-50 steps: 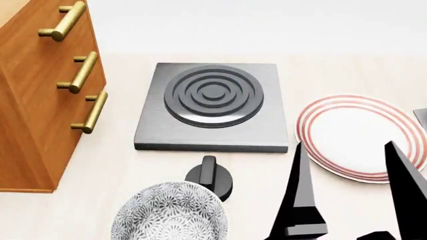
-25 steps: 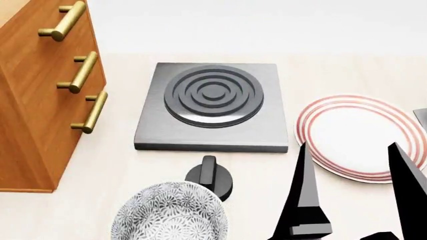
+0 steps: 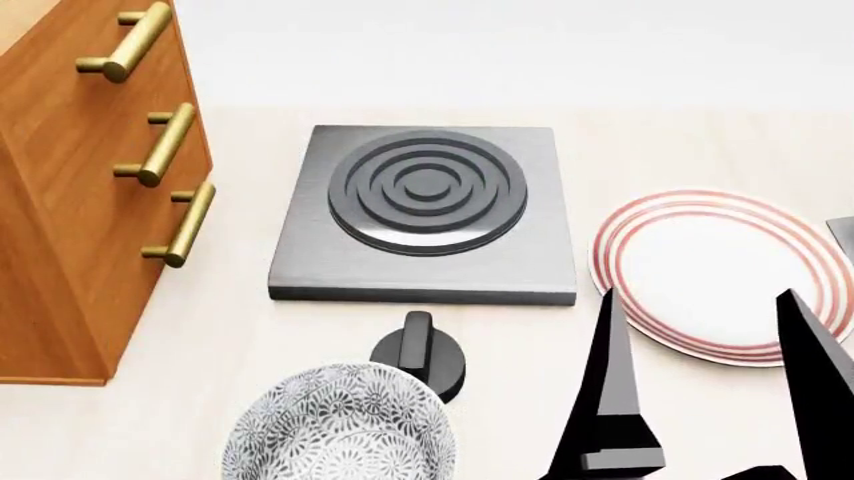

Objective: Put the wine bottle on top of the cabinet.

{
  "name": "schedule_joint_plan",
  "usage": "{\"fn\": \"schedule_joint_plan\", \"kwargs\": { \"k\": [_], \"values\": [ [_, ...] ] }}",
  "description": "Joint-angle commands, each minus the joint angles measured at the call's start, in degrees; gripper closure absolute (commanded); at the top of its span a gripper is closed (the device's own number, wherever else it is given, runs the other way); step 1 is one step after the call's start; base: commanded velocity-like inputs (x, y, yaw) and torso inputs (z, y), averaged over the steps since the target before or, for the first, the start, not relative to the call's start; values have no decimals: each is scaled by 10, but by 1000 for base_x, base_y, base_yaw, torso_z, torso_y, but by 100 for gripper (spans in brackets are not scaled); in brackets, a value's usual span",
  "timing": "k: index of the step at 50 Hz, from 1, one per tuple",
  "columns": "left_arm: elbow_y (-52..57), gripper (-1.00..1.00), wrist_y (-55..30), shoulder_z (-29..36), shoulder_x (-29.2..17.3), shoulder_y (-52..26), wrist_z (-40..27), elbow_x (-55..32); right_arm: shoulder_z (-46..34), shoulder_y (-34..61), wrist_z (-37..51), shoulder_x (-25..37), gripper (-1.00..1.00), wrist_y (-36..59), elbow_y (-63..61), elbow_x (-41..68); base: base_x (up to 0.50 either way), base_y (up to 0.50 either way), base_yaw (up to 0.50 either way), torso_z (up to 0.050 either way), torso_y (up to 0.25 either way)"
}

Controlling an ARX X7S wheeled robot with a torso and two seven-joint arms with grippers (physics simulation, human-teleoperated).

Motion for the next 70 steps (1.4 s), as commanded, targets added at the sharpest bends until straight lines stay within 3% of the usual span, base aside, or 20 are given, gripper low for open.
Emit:
{"fn": "schedule_joint_plan", "kwargs": {
  "k": [1, 56, 70],
  "values": [
    [2, 100, -7, -7, 1, -5, -6, -7, -2, -2, 2, 3, -100, -4, 1, 0, 0, 0, 0, 0, 0],
    [118, 100, -13, -62, -44, 149, -49, -51, -28, -2, 10, 13, -100, -13, 9, -11, 0, 0, 0, 0, 1],
    [125, 100, 31, -61, -47, 176, -51, -42, -30, -2, 12, 16, -100, -17, 11, -10, 0, 0, 0, 1, 1]
  ]
}}
